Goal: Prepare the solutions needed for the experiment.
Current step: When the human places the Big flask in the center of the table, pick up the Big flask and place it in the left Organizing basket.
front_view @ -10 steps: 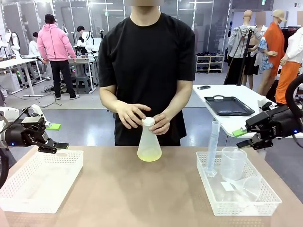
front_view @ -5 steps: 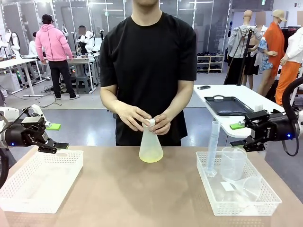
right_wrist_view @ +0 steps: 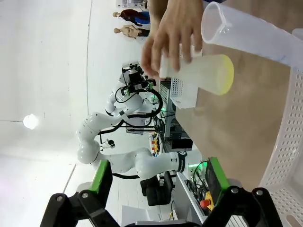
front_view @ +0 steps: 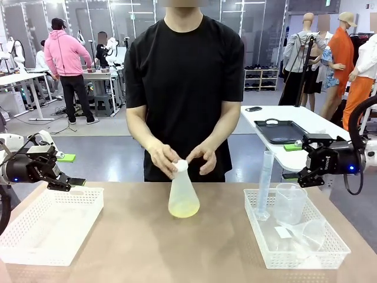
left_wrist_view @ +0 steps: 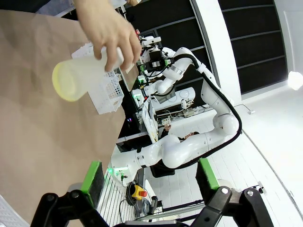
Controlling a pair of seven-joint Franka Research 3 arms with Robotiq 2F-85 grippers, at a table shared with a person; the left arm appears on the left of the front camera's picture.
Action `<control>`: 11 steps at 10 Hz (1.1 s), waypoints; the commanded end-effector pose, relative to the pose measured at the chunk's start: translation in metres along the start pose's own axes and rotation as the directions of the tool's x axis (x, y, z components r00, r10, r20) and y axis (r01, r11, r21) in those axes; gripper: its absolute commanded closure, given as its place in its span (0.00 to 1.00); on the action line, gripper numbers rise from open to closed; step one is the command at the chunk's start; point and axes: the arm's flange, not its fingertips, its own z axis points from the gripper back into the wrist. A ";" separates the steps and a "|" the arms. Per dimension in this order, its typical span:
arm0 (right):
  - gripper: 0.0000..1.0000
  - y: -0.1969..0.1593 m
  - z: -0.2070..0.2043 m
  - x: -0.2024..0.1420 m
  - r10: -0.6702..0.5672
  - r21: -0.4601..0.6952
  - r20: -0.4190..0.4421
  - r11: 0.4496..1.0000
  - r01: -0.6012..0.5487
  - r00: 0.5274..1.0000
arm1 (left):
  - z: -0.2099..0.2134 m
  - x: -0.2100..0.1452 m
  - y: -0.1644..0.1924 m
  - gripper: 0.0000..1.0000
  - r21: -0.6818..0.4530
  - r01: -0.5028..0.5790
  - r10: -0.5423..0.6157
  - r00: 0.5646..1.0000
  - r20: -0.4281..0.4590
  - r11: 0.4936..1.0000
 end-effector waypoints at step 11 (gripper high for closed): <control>0.00 -0.005 -0.006 -0.002 -0.020 0.001 0.000 1.000 0.020 1.000 | -0.001 0.001 -0.002 0.00 0.010 0.007 -0.008 1.000 0.002 1.000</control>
